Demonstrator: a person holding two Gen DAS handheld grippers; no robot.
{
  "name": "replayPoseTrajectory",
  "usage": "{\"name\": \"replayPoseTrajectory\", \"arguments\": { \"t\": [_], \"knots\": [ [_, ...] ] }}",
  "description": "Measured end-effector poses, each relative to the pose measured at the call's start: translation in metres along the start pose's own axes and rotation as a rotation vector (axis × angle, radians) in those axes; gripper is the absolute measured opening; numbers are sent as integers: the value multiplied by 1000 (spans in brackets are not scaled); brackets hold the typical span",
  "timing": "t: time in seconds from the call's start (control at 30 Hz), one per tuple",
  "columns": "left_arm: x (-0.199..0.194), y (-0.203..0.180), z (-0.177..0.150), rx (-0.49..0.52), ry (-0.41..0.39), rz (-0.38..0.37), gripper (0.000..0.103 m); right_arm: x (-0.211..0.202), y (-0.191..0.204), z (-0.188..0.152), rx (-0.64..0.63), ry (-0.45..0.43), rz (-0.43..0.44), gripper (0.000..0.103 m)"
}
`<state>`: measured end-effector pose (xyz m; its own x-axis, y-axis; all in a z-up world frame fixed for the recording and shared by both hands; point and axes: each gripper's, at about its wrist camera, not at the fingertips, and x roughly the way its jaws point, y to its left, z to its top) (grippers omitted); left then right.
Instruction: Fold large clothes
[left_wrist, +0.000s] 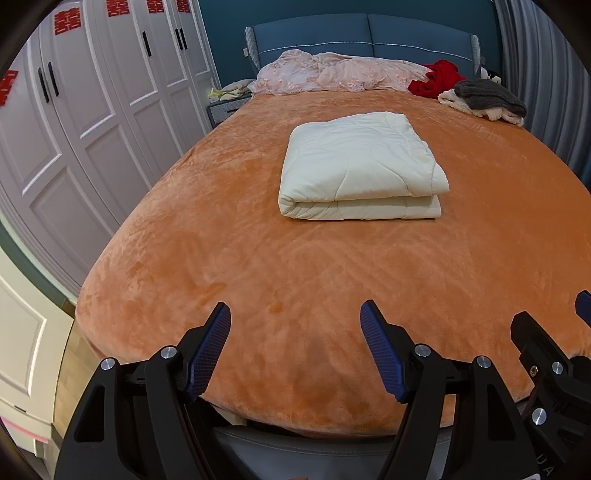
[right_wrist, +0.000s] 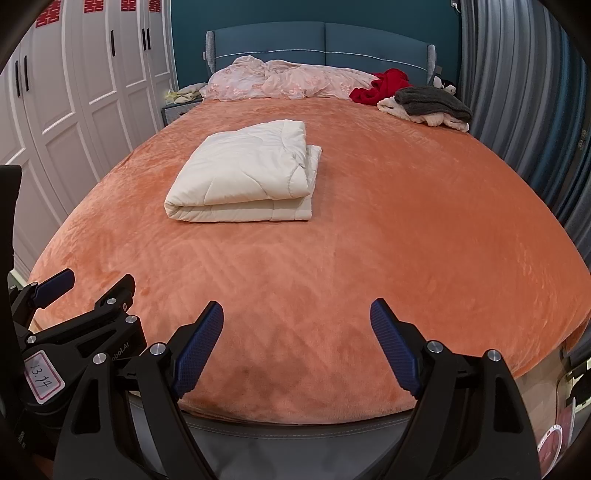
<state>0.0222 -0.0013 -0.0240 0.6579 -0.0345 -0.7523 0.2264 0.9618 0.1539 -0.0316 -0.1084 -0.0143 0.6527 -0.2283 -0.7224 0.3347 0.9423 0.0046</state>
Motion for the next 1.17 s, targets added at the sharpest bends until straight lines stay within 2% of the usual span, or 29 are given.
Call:
{"name": "replayPoseTrajectory", "arguments": {
  "t": [0.87, 1.17],
  "knots": [
    [-1, -2, -1, -18, 0, -5, 68, 0, 0, -1, 2, 4, -3, 79],
    [2, -6, -2, -29, 14, 6, 67, 0, 10, -4, 4, 1, -30, 79]
  ]
}}
